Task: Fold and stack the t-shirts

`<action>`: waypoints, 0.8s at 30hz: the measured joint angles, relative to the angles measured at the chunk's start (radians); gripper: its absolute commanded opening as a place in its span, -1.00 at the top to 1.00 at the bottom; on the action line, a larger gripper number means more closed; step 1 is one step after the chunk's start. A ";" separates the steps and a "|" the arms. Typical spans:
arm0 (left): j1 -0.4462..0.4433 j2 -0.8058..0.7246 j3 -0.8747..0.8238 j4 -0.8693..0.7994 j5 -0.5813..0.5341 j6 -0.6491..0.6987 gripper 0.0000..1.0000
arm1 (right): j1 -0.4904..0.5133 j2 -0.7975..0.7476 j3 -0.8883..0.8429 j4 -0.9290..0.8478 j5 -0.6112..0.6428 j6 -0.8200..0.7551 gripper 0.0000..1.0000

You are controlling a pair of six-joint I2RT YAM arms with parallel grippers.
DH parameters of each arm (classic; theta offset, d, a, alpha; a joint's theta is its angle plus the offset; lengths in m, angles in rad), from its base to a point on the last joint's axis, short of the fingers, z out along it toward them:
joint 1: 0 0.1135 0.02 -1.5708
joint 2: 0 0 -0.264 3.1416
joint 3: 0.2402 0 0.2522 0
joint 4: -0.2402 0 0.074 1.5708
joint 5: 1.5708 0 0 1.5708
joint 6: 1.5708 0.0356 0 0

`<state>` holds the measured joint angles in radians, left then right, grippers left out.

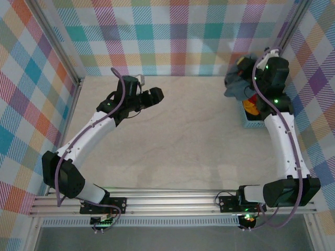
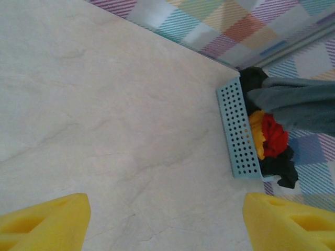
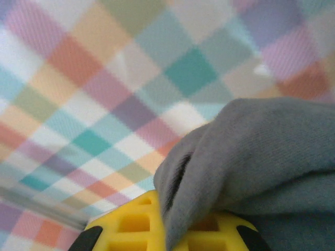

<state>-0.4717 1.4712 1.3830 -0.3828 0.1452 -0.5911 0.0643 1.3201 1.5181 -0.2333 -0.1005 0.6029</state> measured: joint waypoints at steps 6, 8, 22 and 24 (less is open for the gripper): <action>0.000 -0.010 0.052 -0.089 -0.124 -0.024 -0.69 | 0.143 0.100 0.243 -0.023 -0.109 -0.035 1.00; 0.000 -0.024 0.063 -0.129 -0.178 -0.039 -0.69 | 0.180 0.136 0.298 -0.024 -0.138 -0.036 1.00; 0.010 -0.105 0.027 -0.270 -0.318 -0.073 -0.40 | 0.257 0.125 -0.220 -0.213 -0.028 0.013 -0.04; 0.010 -0.079 -0.011 -0.268 -0.270 -0.066 -0.36 | 0.256 0.124 -0.306 -0.270 0.026 0.014 -0.31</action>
<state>-0.4618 1.3922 1.3720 -0.6506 -0.1253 -0.6575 0.3202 1.4441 1.2121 -0.5037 -0.0746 0.6170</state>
